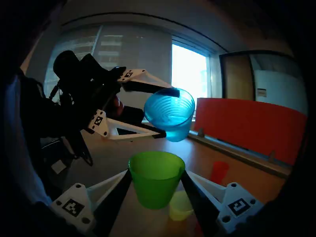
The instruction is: Pour water
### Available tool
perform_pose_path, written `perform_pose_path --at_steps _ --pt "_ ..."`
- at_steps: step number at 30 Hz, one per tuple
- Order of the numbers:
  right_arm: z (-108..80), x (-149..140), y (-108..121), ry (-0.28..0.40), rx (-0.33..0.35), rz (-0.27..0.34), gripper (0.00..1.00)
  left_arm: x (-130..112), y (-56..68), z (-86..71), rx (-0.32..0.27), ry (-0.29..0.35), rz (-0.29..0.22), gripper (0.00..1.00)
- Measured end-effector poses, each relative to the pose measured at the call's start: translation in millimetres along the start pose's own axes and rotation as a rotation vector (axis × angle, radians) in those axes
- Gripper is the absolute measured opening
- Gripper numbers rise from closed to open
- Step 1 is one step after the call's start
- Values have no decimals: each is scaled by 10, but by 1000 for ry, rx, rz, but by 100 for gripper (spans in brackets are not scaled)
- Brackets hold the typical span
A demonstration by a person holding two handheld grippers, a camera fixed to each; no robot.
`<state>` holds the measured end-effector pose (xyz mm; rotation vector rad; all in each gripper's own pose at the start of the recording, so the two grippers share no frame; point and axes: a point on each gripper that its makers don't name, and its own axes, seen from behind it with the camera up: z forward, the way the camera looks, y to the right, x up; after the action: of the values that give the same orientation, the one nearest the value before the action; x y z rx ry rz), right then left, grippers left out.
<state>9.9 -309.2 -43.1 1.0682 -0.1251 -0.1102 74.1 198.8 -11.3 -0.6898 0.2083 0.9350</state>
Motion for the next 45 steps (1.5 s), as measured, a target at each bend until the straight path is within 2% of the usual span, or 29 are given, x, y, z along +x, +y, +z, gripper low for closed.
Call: perform_pose_path --at_steps 12,23,32,45 --pt "-3 13 26 2 -4 -3 91 38 0 10 -1 2 70 86" --pt "-14 21 15 5 -2 -4 91 53 3 25 1 3 111 86" --pt "-30 22 26 6 -4 -5 91 35 3 42 7 5 118 86" --pt "-45 14 36 10 -7 -4 91 62 53 65 4 5 173 86"
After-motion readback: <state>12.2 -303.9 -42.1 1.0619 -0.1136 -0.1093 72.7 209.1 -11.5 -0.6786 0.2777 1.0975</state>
